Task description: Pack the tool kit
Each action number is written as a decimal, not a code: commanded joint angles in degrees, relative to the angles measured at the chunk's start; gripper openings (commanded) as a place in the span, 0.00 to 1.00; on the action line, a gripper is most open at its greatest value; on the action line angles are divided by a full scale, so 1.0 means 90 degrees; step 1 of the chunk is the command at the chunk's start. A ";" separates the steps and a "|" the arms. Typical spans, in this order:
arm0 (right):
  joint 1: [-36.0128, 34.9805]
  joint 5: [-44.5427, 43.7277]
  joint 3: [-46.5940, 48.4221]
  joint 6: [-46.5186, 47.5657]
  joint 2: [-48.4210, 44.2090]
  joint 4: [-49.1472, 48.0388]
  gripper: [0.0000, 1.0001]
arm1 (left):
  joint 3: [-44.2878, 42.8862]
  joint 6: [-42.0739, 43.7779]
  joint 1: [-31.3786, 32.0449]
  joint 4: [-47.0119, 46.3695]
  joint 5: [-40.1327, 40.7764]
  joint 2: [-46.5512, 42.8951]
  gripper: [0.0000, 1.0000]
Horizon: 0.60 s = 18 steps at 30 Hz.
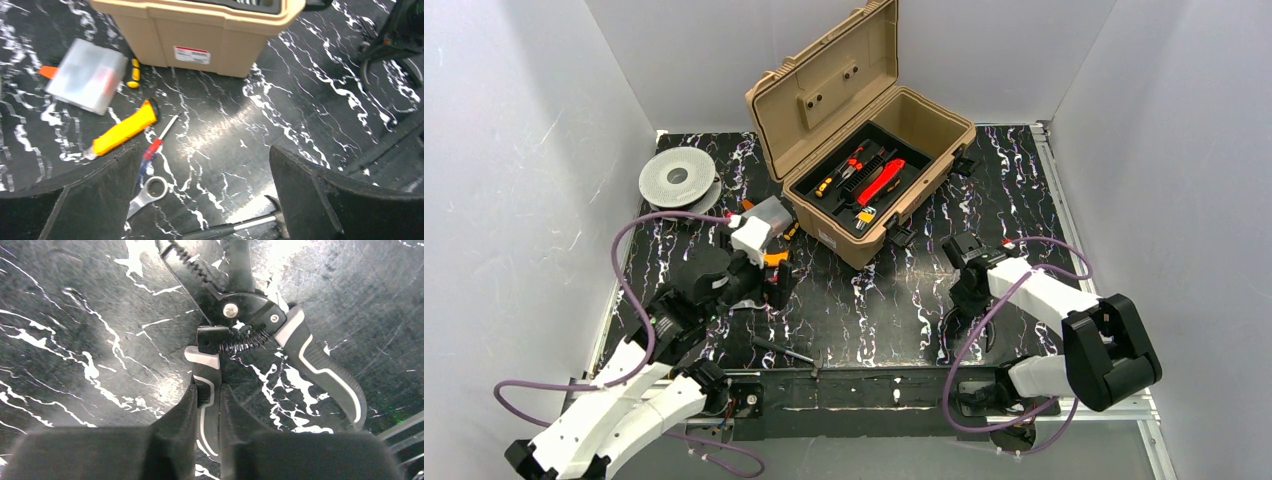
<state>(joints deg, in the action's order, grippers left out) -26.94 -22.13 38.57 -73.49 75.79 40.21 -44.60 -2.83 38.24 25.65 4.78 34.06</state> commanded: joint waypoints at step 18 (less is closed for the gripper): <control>0.0083 0.0443 -0.0450 0.1384 -0.3448 -0.1112 0.01 | -0.0472 -0.1845 0.1475 -0.0754 -0.1188 0.1545 0.99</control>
<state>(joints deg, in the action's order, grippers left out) -26.57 -16.43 31.97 -67.75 49.01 33.47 -46.24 -18.02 51.27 20.29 -5.41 48.10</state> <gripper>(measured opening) 0.091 0.994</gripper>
